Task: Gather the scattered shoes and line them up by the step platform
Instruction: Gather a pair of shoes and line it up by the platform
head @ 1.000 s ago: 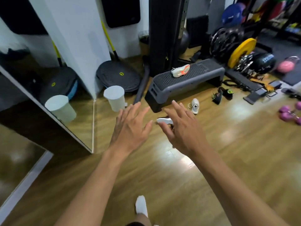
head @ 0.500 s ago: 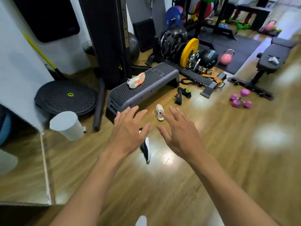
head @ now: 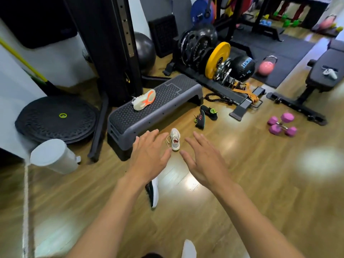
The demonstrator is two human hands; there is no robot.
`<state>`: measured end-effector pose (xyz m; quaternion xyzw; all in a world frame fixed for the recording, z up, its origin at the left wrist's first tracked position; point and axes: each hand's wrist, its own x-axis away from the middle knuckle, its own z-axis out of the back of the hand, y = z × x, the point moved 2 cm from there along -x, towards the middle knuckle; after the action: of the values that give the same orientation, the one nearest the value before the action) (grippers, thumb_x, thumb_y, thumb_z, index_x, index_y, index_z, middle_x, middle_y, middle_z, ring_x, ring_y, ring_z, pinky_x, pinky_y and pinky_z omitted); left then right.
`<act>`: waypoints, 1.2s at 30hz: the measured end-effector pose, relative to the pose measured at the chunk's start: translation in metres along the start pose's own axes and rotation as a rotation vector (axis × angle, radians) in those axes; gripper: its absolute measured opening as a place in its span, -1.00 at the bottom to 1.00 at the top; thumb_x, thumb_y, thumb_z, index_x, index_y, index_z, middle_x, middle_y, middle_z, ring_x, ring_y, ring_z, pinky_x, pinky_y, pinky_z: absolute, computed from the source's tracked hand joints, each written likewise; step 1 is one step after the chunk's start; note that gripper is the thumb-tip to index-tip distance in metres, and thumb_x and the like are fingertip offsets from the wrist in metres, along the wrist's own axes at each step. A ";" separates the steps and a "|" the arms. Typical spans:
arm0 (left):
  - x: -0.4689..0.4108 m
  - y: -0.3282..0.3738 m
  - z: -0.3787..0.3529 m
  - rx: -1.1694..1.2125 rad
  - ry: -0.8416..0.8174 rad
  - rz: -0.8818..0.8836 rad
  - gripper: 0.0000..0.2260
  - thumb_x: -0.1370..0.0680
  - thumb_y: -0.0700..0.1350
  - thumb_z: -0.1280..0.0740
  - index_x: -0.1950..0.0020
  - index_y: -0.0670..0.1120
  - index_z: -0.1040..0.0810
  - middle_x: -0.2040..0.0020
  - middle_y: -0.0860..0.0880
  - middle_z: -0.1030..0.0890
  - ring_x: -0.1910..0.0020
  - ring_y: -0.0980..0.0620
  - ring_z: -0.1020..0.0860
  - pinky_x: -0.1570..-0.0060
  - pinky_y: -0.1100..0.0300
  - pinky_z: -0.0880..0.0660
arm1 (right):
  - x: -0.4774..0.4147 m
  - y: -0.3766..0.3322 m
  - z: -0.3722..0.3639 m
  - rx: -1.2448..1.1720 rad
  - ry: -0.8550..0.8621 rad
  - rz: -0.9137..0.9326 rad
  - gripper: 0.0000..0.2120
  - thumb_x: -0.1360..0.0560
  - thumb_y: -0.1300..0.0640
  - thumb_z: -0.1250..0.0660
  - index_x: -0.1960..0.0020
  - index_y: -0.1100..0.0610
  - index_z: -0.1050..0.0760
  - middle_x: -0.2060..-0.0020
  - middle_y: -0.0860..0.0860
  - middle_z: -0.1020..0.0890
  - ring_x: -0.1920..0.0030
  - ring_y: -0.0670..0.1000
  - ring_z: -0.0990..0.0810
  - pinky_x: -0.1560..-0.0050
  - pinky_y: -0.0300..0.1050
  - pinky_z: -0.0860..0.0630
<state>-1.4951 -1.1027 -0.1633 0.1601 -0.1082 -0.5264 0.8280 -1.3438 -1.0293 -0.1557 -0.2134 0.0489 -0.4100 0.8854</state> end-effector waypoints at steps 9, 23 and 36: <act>-0.145 -0.020 -0.029 0.015 -0.017 0.135 -0.56 -0.60 0.15 -0.15 -0.47 0.11 -0.27 -0.50 0.03 -0.26 -0.51 -0.02 -0.17 -0.47 -0.13 -0.12 | -0.164 0.028 0.003 -0.065 -0.042 0.092 -0.51 -0.60 -0.17 -0.07 -0.49 -0.04 -0.22 -0.52 -0.03 -0.18 -0.53 -0.02 -0.11 -0.49 0.03 -0.18; -0.378 -0.068 -0.102 0.128 -0.193 0.248 -0.56 -0.60 0.11 -0.17 -0.47 0.08 -0.29 -0.47 0.01 -0.34 -0.46 -0.06 -0.27 -0.44 -0.12 -0.19 | -0.399 0.103 -0.037 -0.118 -0.176 -0.072 -0.54 -0.59 -0.08 -0.17 -0.43 0.06 -0.30 -0.38 0.01 -0.40 -0.36 0.07 -0.39 -0.29 -0.05 -0.36; -0.536 -0.173 -0.408 0.381 -0.521 0.589 -0.59 -0.60 0.04 -0.23 -0.44 -0.02 -0.36 -0.38 -0.08 -0.44 -0.31 -0.11 -0.43 -0.28 0.04 -0.39 | -0.582 0.260 -0.303 -0.201 -0.455 -0.355 -0.58 -0.60 0.03 -0.17 -0.41 0.16 -0.32 -0.28 0.14 -0.51 -0.26 0.15 -0.48 -0.18 -0.10 -0.39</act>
<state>-1.7243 -0.6230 -0.6117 0.1341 -0.4495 -0.2615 0.8436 -1.6236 -0.5480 -0.5892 -0.3916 -0.1483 -0.4930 0.7627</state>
